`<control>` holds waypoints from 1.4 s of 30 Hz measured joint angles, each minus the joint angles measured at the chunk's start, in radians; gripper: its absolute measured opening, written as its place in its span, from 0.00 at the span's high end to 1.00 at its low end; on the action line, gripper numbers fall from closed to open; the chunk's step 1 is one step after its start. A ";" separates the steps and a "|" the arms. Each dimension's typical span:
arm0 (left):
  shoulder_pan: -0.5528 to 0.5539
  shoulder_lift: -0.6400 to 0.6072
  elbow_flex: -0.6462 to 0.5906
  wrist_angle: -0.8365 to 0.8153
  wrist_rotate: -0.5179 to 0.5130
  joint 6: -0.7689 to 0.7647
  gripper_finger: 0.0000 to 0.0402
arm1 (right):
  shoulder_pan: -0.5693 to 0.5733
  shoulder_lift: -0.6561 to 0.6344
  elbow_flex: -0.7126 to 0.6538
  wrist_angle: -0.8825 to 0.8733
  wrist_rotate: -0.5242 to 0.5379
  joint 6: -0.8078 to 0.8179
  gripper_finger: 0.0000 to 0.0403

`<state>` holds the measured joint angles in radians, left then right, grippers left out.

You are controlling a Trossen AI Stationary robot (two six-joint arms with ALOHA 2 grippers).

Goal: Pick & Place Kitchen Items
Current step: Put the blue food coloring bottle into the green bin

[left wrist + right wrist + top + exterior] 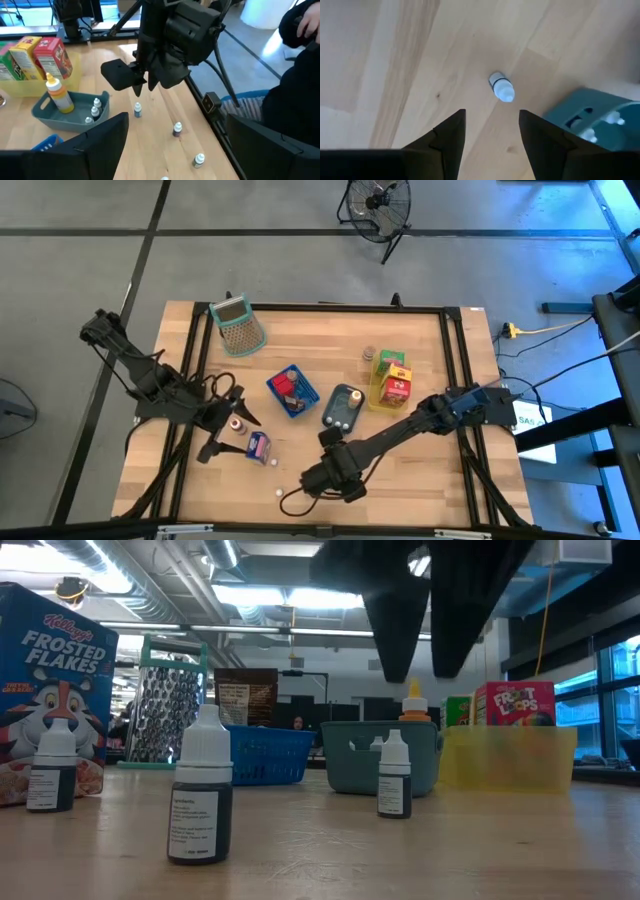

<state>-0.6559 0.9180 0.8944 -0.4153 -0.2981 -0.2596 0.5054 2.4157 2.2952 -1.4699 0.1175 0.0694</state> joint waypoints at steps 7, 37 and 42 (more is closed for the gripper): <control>0.000 0.047 0.000 0.000 0.001 -0.003 0.18 | -0.021 0.004 -0.044 0.037 -0.052 -0.011 0.54; 0.000 0.065 0.000 0.053 0.002 0.072 0.18 | -0.057 0.002 -0.089 0.077 -0.095 -0.098 0.54; 0.000 0.065 0.000 0.053 0.002 0.072 0.18 | -0.057 0.002 -0.110 0.104 -0.099 -0.111 0.54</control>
<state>-0.6559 0.9825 0.8944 -0.3622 -0.2958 -0.1875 0.4479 2.4180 2.1856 -1.3661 0.0189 -0.0415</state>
